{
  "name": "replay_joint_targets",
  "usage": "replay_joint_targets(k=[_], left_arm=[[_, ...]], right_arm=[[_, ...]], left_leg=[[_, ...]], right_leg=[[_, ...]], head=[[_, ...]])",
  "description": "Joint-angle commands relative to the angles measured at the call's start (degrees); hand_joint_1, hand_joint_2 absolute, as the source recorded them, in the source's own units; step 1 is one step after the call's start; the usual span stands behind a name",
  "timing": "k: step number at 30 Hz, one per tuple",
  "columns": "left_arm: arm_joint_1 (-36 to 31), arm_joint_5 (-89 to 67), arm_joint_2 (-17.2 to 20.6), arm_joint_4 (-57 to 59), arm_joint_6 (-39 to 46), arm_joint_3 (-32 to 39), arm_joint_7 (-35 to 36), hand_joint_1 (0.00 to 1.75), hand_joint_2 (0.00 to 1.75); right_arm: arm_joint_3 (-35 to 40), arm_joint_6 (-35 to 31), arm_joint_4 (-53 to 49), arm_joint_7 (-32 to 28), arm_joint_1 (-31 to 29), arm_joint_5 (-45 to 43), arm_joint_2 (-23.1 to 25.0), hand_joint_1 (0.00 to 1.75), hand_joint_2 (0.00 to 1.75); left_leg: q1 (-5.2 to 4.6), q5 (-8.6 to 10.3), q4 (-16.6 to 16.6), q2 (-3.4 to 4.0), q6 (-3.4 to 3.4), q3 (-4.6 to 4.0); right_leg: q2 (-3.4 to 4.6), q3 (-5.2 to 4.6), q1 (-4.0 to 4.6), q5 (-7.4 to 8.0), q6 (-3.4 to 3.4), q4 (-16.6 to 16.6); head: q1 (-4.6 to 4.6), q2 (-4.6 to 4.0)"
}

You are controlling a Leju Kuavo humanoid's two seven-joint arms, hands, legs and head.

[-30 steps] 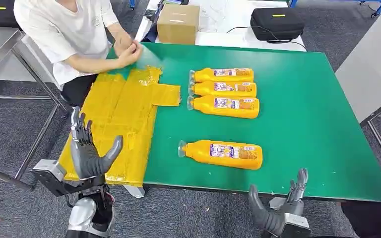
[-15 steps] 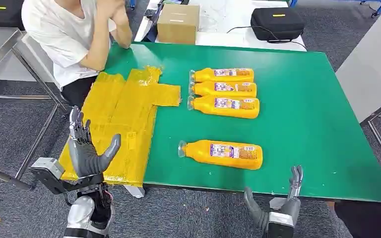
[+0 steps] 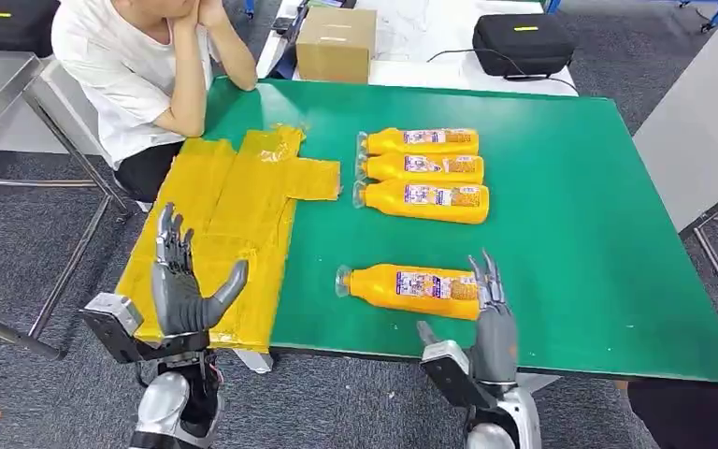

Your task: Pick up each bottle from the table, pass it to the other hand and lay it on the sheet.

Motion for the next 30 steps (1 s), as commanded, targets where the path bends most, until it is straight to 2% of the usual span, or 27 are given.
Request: replay_joint_targets(k=[1,4,8,9,11,12,13,17,22,28,30], left_arm=[[-1.00,-0.97,2.10,3.50,-0.72,-0.90,0.13,0.00,1.75],[-1.42,-1.11,1.92,4.13,-0.76,-1.13,0.12,0.00,1.75],[-1.55,-1.25,1.90,4.37,-0.78,-1.41,0.14,0.00,1.75],[-1.69,-1.46,1.91,4.71,-0.75,-1.65,0.17,0.00,1.75],[-1.92,-1.54,1.77,5.32,-0.79,-2.14,0.20,0.00,1.75],[-1.89,-1.60,1.69,5.49,-0.70,-2.30,0.26,0.00,1.75],[-1.74,-1.65,1.59,5.56,-0.62,-2.48,0.28,0.00,1.75],[-1.56,-1.79,1.60,5.72,-0.49,-2.78,0.31,0.00,1.75],[-1.59,-1.82,1.60,6.12,-0.47,-2.67,0.31,0.00,1.75],[-1.82,-1.79,1.52,6.36,-0.33,-3.32,0.40,0.00,1.75],[-1.84,-1.76,1.53,6.46,-0.22,-3.30,0.42,0.00,1.75]], right_arm=[[3.54,-0.66,4.87,-0.64,-1.86,-1.90,-2.33,0.00,1.75],[3.74,-0.90,4.98,-1.15,-1.25,-3.06,-2.18,0.00,1.75],[3.75,-1.09,5.04,-1.43,-0.94,-3.47,-2.00,0.00,1.75],[3.58,-1.59,5.17,-1.95,-0.76,-4.23,-1.71,0.00,1.75],[3.02,-2.43,4.92,-3.30,-0.22,-6.60,-0.89,0.00,1.75],[2.67,-2.63,4.66,-3.64,0.19,-7.79,-0.40,0.00,1.75],[2.45,-2.81,4.46,-3.72,0.67,-8.49,-0.05,0.00,1.75],[2.19,-3.25,5.03,-4.07,1.18,-9.59,0.42,0.00,1.75],[2.21,-3.70,5.83,-4.69,1.36,-10.07,0.53,0.00,1.75],[0.85,-4.83,4.86,-6.75,1.96,-12.95,1.95,0.00,1.75],[0.74,-4.93,4.79,-6.80,1.96,-13.13,2.11,0.00,1.75]], left_leg=[[0.02,-0.08,-0.08,0.04,-0.05,0.26],[0.01,-0.06,-0.08,0.02,-0.04,0.20],[0.10,-0.32,0.00,0.04,-0.16,0.69],[0.04,-0.12,-0.07,-0.02,-0.09,0.34],[0.06,-0.19,-0.08,-0.02,-0.13,0.51],[0.00,-0.06,-0.08,-0.03,-0.06,0.21],[0.07,-0.21,-0.06,-0.05,-0.13,0.48],[0.00,-0.07,-0.07,-0.02,-0.06,0.20],[0.04,-0.17,-0.10,-0.02,-0.10,0.46],[0.00,-0.05,-0.06,-0.03,-0.04,0.14],[0.01,-0.11,-0.07,-0.02,-0.07,0.28]], right_leg=[[0.03,0.27,0.03,-0.07,-0.07,-0.09],[0.01,0.21,0.01,-0.06,-0.06,-0.08],[0.03,0.70,0.11,-0.31,-0.22,-0.02],[-0.02,0.36,0.04,-0.13,-0.12,-0.07],[-0.03,0.54,0.07,-0.20,-0.18,-0.11],[-0.03,0.22,0.01,-0.08,-0.08,-0.08],[-0.05,0.52,0.08,-0.22,-0.17,-0.08],[-0.02,0.20,0.01,-0.09,-0.08,-0.07],[-0.02,0.46,0.05,-0.17,-0.13,-0.11],[-0.03,0.14,0.00,-0.07,-0.07,-0.07],[-0.02,0.27,0.01,-0.13,-0.10,-0.06]], head=[[0.02,0.00],[0.02,0.00],[0.00,0.00],[0.00,0.00],[0.00,0.00],[0.00,0.00],[0.00,0.00],[0.00,0.00],[0.00,0.00],[0.02,0.00],[0.00,0.00]])
